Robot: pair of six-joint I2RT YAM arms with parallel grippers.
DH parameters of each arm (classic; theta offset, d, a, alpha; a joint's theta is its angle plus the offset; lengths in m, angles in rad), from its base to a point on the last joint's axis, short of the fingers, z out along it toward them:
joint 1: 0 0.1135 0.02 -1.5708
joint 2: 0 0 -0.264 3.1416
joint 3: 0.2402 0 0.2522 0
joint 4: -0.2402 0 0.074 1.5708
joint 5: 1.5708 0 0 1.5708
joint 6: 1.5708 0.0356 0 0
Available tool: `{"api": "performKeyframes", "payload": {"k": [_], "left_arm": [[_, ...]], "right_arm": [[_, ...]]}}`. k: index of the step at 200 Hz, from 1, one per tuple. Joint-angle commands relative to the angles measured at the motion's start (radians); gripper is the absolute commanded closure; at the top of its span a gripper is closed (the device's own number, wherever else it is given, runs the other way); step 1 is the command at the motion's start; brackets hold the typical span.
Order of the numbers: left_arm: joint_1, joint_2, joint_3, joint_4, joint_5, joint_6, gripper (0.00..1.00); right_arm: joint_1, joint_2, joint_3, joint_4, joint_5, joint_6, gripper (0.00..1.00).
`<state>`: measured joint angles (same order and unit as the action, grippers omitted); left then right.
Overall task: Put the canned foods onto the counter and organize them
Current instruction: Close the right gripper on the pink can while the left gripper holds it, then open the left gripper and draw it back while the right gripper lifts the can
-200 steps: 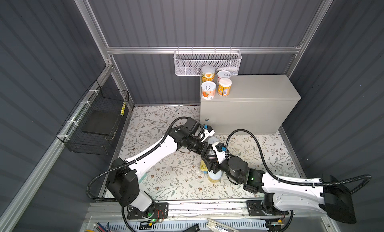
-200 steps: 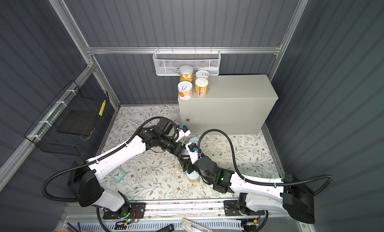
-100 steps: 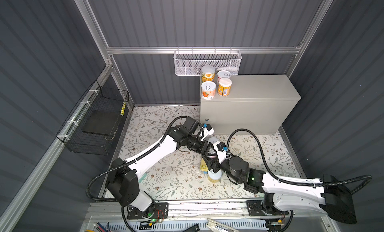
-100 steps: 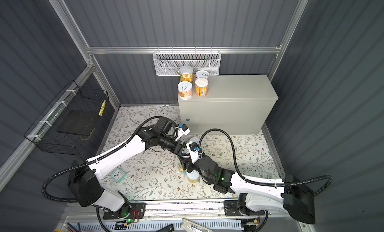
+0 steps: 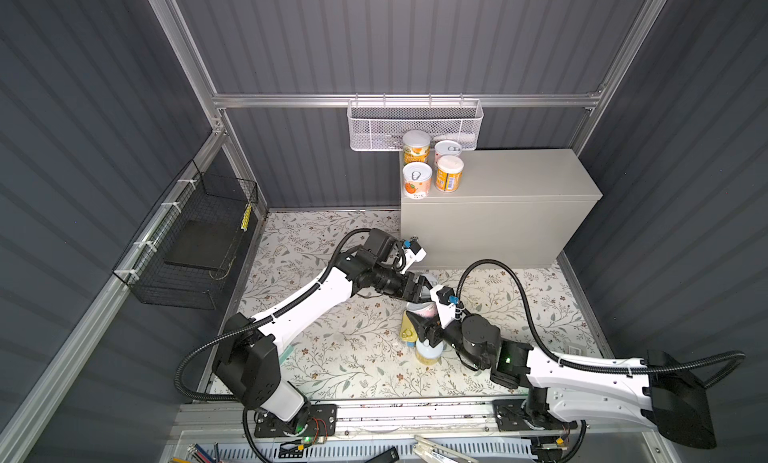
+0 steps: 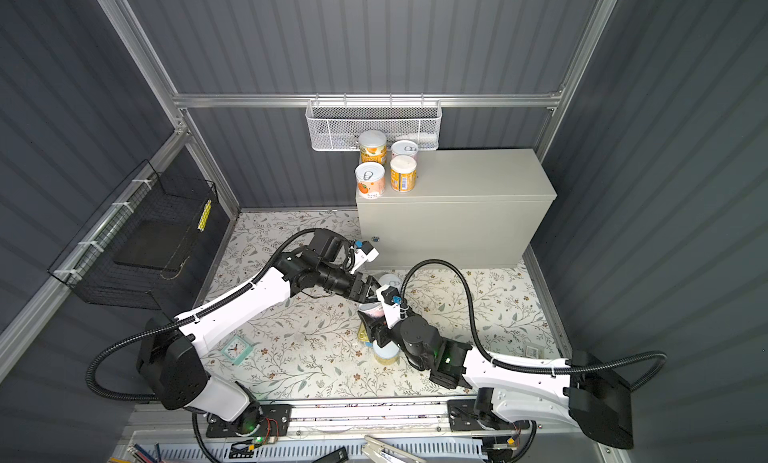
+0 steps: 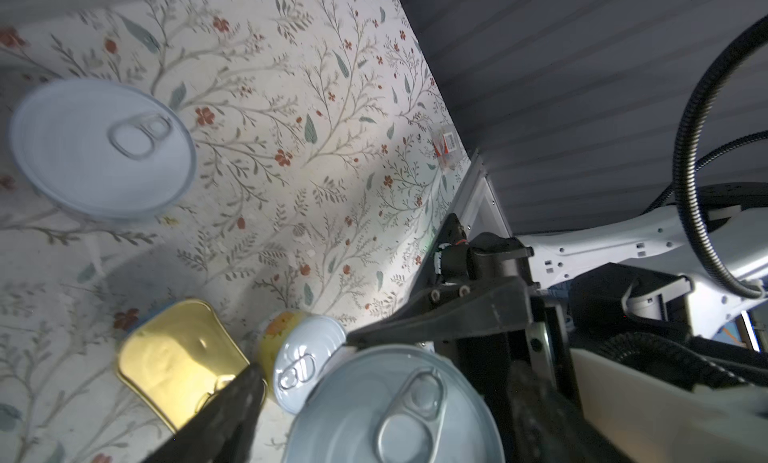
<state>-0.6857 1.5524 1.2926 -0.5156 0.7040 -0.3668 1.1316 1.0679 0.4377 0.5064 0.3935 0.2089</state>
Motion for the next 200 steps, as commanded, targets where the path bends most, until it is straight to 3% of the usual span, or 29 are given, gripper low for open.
{"api": "performKeyframes", "payload": {"k": [1,57,117,159,200], "left_arm": [[0.012,0.034,0.016,0.028,-0.033,-0.018,0.00],[0.023,0.082,0.038,-0.003,-0.095,-0.006,0.00],[0.035,0.070,0.024,0.022,-0.168,-0.025,0.00],[0.048,0.056,-0.017,0.092,-0.275,-0.067,0.00],[0.048,-0.024,-0.147,0.245,-0.359,-0.108,0.00]], "right_arm": [[0.004,-0.009,-0.002,0.091,0.003,0.002,0.41],[0.005,-0.018,-0.043,0.139,-0.002,0.004,0.41],[0.005,-0.145,-0.101,0.102,0.052,0.013,0.39],[0.003,-0.285,-0.111,-0.028,0.105,0.034,0.40],[0.000,-0.415,-0.098,-0.169,0.168,0.032,0.39]]}}
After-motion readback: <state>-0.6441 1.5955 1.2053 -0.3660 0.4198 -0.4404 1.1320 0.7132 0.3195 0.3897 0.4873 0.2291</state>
